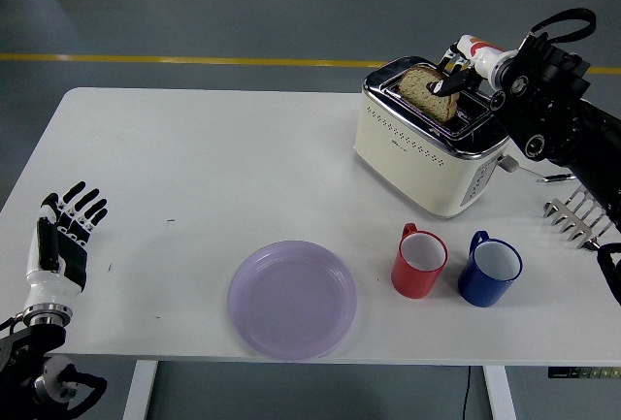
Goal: Push plate across desktop,pick up the break from the machine,place the break in the plate
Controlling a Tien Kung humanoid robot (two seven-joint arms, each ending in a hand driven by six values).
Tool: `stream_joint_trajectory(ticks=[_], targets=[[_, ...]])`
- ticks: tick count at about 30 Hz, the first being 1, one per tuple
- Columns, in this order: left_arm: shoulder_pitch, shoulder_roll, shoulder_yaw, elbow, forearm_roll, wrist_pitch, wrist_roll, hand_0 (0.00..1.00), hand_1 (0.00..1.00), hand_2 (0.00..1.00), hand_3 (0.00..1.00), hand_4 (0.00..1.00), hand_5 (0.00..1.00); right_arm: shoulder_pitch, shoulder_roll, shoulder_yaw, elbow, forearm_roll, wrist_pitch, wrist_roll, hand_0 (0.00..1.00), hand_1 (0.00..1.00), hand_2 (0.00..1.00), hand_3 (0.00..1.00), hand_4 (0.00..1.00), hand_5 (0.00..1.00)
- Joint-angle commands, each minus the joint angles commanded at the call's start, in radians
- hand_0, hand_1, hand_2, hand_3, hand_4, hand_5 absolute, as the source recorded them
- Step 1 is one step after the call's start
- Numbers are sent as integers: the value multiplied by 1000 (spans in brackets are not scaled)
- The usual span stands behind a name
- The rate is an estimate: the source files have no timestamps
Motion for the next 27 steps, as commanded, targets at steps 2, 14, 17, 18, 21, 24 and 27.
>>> stream_joint_trajectory(ticks=[2, 14, 17, 18, 21, 24, 27], targets=[[-1, 0, -1, 0, 0, 0, 0, 754, 694, 697, 723, 435, 998, -4, 0, 5, 0, 1, -3, 1, 365, 418, 463, 532, 598, 220], [-4, -1, 1, 3, 6, 0, 1, 752, 690, 694, 721, 432, 998, -21, 0, -128, 0, 141, -64, 39, 314, 397, 464, 502, 440, 128], [-4, -1, 1, 3, 7, 0, 1, 753, 687, 693, 719, 434, 998, -23, 0, -210, 0, 224, -94, 67, 309, 384, 455, 489, 420, 94], [-4, -1, 1, 2, 7, 1, 1, 753, 687, 693, 719, 434, 998, -23, 0, -249, 3, 263, -103, 74, 309, 384, 455, 489, 420, 94], [-2, 0, -1, 2, 9, 1, 1, 753, 687, 693, 719, 434, 998, -14, 0, -338, 33, 326, -114, 79, 309, 384, 455, 489, 420, 94], [0, 0, -1, 3, 10, 1, 2, 754, 684, 692, 719, 435, 998, -5, 0, -267, 71, 247, -128, 81, 308, 380, 452, 487, 412, 84], [1, 1, -2, 3, 11, 1, 4, 754, 684, 692, 719, 435, 998, 6, 0, -184, 108, 153, -142, 80, 308, 380, 452, 487, 412, 84]])
